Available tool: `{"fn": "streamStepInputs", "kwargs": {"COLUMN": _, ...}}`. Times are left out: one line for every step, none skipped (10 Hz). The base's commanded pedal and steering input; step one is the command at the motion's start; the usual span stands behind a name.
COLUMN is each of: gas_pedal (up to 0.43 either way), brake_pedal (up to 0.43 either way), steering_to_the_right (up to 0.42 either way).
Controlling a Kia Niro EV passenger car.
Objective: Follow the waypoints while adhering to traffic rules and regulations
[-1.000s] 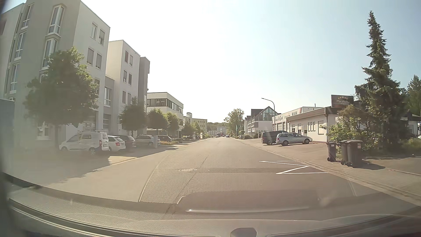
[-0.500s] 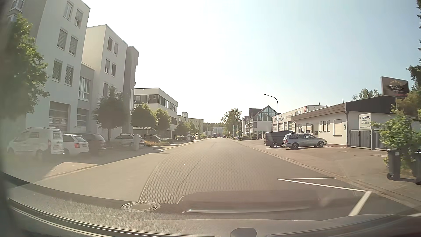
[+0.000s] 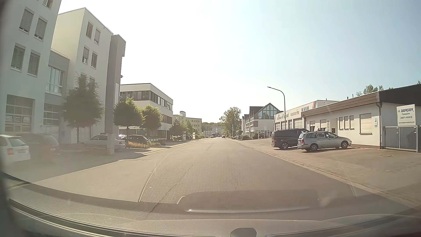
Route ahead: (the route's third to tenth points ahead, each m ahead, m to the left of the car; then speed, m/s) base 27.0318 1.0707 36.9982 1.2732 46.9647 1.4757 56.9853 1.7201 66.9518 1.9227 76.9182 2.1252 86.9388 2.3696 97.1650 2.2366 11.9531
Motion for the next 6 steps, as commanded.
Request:
{"fn": "streamStepInputs", "kwargs": {"gas_pedal": 0.000, "brake_pedal": 0.018, "steering_to_the_right": -0.001}}
{"fn": "streamStepInputs", "kwargs": {"gas_pedal": 0.000, "brake_pedal": 0.018, "steering_to_the_right": -0.002}}
{"fn": "streamStepInputs", "kwargs": {"gas_pedal": 0.000, "brake_pedal": 0.018, "steering_to_the_right": -0.003}}
{"fn": "streamStepInputs", "kwargs": {"gas_pedal": 0.000, "brake_pedal": 0.018, "steering_to_the_right": -0.004}}
{"fn": "streamStepInputs", "kwargs": {"gas_pedal": 0.000, "brake_pedal": 0.018, "steering_to_the_right": -0.004}}
{"fn": "streamStepInputs", "kwargs": {"gas_pedal": 0.000, "brake_pedal": 0.018, "steering_to_the_right": -0.004}}
